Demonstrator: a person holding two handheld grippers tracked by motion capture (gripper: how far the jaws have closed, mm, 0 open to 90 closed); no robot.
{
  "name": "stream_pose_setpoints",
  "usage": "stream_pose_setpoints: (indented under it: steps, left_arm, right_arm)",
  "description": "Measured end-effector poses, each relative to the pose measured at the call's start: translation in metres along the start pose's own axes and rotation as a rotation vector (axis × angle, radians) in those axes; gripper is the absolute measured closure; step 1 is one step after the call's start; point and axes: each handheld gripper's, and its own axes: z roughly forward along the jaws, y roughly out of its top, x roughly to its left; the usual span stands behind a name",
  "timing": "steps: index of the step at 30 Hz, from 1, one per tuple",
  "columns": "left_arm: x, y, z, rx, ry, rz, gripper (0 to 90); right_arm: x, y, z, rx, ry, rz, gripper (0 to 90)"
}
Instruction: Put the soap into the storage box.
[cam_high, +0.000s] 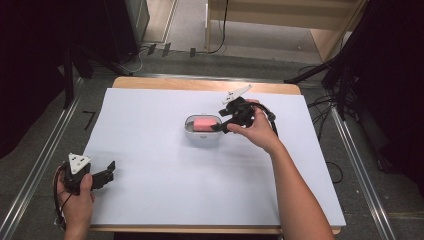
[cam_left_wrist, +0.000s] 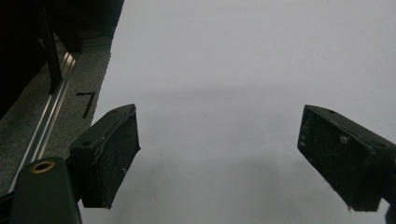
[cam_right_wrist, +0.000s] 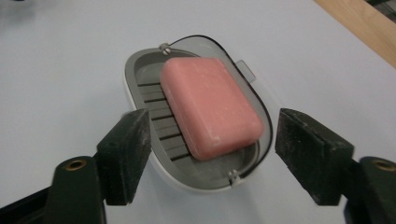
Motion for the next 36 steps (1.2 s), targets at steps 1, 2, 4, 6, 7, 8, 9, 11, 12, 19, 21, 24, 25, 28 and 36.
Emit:
stream_pose_setpoints:
  steps: [1,2,4,6,7,8,9,11,12,19,21,24,25,28,36]
  left_arm:
    - [0.000,0.000,0.000,0.000,0.000,0.000,13.5]
    - [0.000,0.000,0.000,0.000,0.000,-0.001,13.5]
    - [0.000,0.000,0.000,0.000,0.000,0.000,13.5]
    - [0.000,0.000,0.000,0.000,0.000,-0.001,13.5]
    - [0.000,0.000,0.000,0.001,0.000,0.000,13.5]
    - [0.000,0.000,0.000,0.000,0.000,-0.001,13.5]
    - [0.000,0.000,0.000,-0.001,0.000,-0.002,13.5]
    - [0.000,0.000,0.000,-0.001,0.000,0.000,13.5]
    - [0.000,0.000,0.000,-0.001,0.000,0.000,13.5]
    - [0.000,0.000,0.000,-0.001,0.001,0.000,13.5]
    - [0.000,0.000,0.000,0.000,0.000,0.000,13.5]
    - [0.000,0.000,0.000,-0.001,0.000,0.000,13.5]
    - [0.000,0.000,0.000,-0.001,0.001,0.000,13.5]
    - [0.000,0.000,0.000,0.000,0.002,0.000,13.5]
    - [-0.001,0.000,0.000,0.002,0.002,0.000,13.5]
  right_arm:
    - [0.000,0.000,0.000,0.000,0.000,0.000,26.5]
    - [0.002,-0.006,-0.004,-0.004,-0.046,0.051,22.4]
    - [0.003,-0.013,-0.007,0.004,-0.088,0.115,15.8]
    - [0.005,-0.019,-0.010,0.024,-0.120,0.152,13.9]
    - [0.005,-0.019,-0.010,0.024,-0.120,0.152,13.9]
    - [0.007,-0.026,-0.013,0.020,-0.162,0.159,12.2]
    - [0.007,-0.026,-0.013,0.020,-0.162,0.159,12.2]
    - [0.008,-0.032,-0.015,0.014,-0.198,0.185,1.7]
    - [0.008,-0.037,-0.018,0.006,-0.227,0.209,0.1]
    - [0.009,-0.053,-0.024,-0.003,-0.266,0.252,0.0]
    - [0.011,-0.058,-0.027,-0.003,-0.278,0.266,0.0]
    - [0.012,-0.067,-0.030,-0.008,-0.283,0.279,0.0]
    - [0.013,-0.071,-0.031,-0.007,-0.298,0.278,0.0]
    - [0.015,-0.084,-0.036,-0.017,-0.307,0.299,0.0]
    - [0.027,-0.106,-0.049,-0.034,-0.338,0.300,0.0]
